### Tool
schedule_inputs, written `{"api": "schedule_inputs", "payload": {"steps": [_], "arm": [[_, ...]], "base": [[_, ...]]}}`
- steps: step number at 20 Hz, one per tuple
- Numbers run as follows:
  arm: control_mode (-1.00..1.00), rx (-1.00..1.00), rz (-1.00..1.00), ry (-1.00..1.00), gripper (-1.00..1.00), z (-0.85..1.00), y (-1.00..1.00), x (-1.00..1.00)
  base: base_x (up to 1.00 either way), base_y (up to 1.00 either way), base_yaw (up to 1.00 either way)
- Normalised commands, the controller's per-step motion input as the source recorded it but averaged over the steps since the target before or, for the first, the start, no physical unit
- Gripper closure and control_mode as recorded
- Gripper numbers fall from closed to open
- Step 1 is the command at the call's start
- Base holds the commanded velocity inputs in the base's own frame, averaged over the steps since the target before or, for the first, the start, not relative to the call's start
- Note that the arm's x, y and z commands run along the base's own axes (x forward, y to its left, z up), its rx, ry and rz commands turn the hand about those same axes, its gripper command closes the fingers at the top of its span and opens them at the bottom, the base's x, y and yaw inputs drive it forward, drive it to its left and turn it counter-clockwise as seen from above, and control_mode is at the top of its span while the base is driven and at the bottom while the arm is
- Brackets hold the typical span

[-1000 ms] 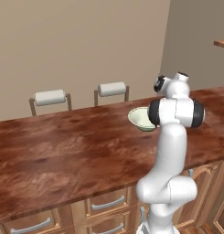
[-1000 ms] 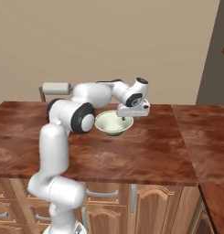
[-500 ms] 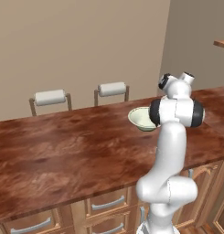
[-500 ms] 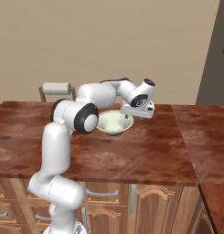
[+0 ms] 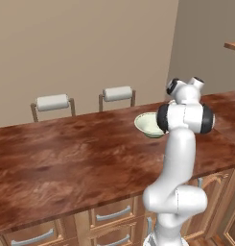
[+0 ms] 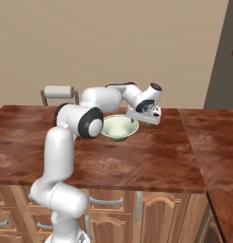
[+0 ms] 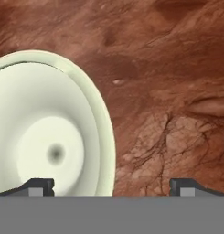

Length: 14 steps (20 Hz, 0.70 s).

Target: Pick the cup and bowl from the counter and place them on the counter next to the sink.

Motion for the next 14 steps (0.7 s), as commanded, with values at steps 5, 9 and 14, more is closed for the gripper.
{"api": "schedule_inputs", "payload": {"steps": [5,9,14], "arm": [[-1.00,0.00,-0.08,0.02,-1.00,-0.34,0.13,0.19],[-1.00,0.00,-0.06,0.01,-1.00,-0.17,0.24,0.02],[-1.00,0.00,-0.05,0.00,-1.00,-0.19,0.14,0.00]], "base": [[0.00,0.00,0.00],[0.00,0.00,0.00],[0.00,0.00,0.00]]}}
